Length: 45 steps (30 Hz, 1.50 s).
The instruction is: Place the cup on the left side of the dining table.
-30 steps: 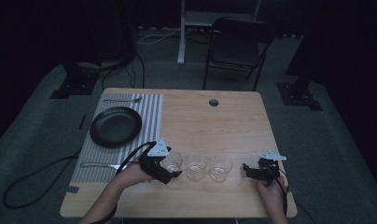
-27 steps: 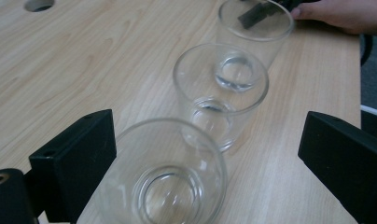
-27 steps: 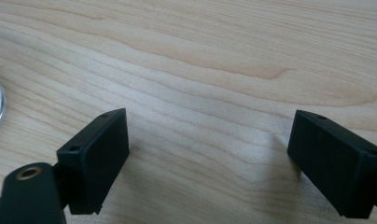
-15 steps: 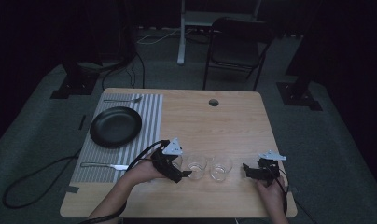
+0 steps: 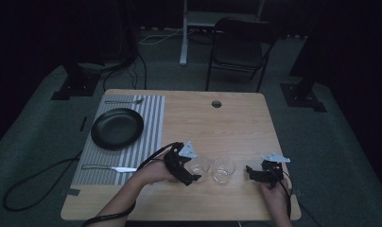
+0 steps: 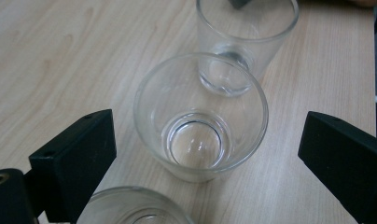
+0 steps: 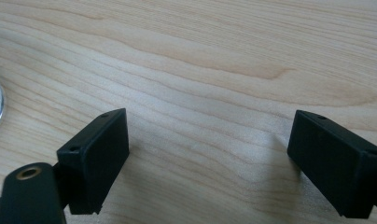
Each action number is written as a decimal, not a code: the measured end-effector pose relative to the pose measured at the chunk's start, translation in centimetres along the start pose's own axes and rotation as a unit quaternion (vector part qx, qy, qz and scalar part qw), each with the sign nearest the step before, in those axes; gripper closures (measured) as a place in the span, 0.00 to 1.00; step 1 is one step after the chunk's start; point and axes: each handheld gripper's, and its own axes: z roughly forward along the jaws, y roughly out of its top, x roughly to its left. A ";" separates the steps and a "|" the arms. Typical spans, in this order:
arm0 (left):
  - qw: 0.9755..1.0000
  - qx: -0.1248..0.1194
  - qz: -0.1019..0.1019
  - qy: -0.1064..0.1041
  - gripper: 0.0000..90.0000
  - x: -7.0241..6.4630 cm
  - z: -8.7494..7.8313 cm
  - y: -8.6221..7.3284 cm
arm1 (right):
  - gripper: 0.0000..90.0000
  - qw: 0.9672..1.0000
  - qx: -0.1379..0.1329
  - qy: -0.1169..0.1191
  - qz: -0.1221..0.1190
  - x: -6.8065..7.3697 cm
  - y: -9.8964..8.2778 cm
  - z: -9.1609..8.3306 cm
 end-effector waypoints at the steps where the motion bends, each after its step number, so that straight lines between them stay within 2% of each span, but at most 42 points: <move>1: 1.000 0.005 0.002 -0.001 0.05 0.0 0.2 0.1 | 0.13 1.000 0.000 0.000 0.000 0.0 0.0 0.0; 8: 0.999 0.038 0.008 0.010 0.05 -0.2 1.4 0.9 | 0.14 1.000 0.000 0.000 0.000 0.0 0.0 0.0; 17: 0.998 0.063 0.008 0.005 0.07 -0.2 2.3 1.5 | 0.14 1.000 0.000 0.000 0.000 0.0 0.0 0.0; 20: 0.997 0.080 0.007 0.010 0.09 -0.3 2.6 1.7 | 0.14 1.000 0.000 0.000 0.000 0.0 0.0 0.0; 22: 0.995 0.093 0.004 0.022 0.09 -0.3 2.8 1.9 | 0.14 1.000 0.000 0.000 0.000 0.0 0.0 0.0; 23: 0.995 0.096 0.003 0.024 0.14 -0.3 2.9 1.9 | 0.14 1.000 0.000 0.000 0.000 0.0 0.0 0.0; 27: 0.993 0.114 -0.006 0.028 0.17 -0.4 3.3 2.3 | 0.14 1.000 0.000 0.000 0.000 0.0 0.0 0.0; 30: 0.991 0.128 -0.001 0.035 0.18 -0.6 3.7 2.5 | 0.14 1.000 0.000 0.000 0.000 0.0 0.0 0.0; 33: 0.990 0.137 -0.017 0.027 0.21 -0.3 3.7 2.7 | 0.14 1.000 0.000 0.000 0.000 0.0 0.0 0.0; 34: 0.989 0.143 -0.020 0.033 0.21 -0.3 3.7 2.7 | 0.14 1.000 0.000 0.000 0.000 0.0 0.0 0.0; 36: 0.988 0.145 -0.029 0.034 0.21 -0.1 3.6 2.7 | 0.14 1.000 0.000 0.000 0.000 0.0 0.0 0.0; 44: 0.990 0.138 -0.027 0.032 0.21 -0.1 3.5 2.7 | 0.14 1.000 0.000 0.000 0.000 0.0 0.0 0.0; 45: 0.990 0.132 -0.024 0.031 0.21 -0.1 3.5 2.7 | 0.14 1.000 0.000 0.000 0.000 0.0 0.0 0.0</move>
